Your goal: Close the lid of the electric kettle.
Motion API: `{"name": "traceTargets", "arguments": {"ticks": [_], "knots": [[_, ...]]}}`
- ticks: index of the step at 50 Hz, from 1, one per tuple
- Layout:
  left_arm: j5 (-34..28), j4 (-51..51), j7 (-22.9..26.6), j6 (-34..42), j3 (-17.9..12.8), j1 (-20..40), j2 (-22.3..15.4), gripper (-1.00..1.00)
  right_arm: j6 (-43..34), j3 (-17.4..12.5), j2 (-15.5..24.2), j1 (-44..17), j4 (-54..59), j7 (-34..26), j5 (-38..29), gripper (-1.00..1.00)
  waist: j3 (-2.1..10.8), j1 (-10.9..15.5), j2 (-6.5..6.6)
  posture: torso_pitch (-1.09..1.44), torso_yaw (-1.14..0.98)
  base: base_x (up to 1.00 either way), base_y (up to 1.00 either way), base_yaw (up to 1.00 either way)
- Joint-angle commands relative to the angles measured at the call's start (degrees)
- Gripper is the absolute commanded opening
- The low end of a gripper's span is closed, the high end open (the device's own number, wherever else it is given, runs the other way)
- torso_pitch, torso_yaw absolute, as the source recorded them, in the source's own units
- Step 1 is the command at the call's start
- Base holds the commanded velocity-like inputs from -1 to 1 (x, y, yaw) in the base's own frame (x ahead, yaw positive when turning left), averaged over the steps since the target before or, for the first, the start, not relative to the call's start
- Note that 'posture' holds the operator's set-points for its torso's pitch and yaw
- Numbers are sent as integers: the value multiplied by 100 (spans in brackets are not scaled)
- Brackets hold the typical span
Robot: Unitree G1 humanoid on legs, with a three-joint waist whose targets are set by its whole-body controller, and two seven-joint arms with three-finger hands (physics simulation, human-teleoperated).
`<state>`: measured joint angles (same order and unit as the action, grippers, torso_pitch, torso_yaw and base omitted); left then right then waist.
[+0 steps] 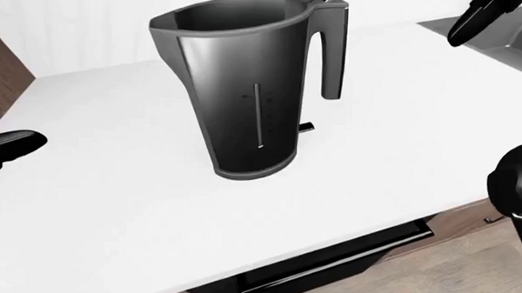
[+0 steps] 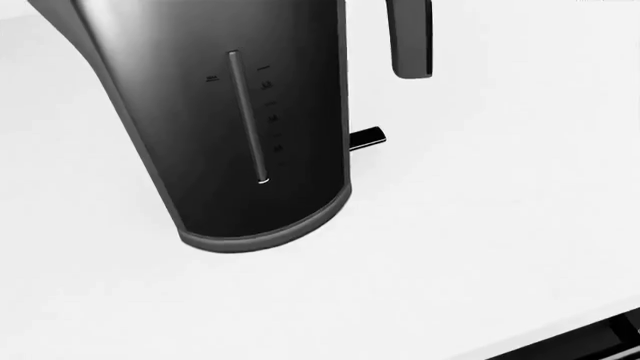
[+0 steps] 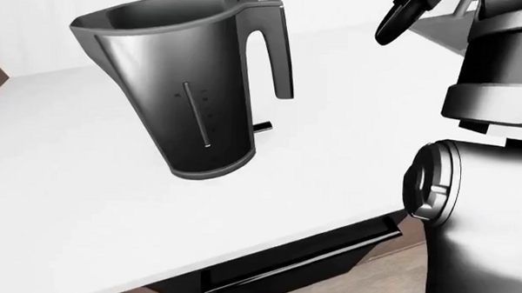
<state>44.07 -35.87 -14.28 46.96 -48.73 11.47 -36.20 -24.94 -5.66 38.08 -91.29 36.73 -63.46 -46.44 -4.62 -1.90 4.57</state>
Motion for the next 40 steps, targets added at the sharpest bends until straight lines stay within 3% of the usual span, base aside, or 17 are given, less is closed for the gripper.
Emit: {"name": "traceTargets", "arguments": {"ticks": [1, 40], "knots": [[5, -131, -7, -158, -111, 84, -140, 100, 82, -16, -2, -162, -225, 59, -24, 100, 143, 0, 1, 0, 0, 0, 0, 0], [-152, 68, 124, -384, -50, 62, -64, 100, 148, 207, -922, -18, -294, 50, -298, 100, 140, 8, -1, 0, 0, 0, 0, 0]]}}
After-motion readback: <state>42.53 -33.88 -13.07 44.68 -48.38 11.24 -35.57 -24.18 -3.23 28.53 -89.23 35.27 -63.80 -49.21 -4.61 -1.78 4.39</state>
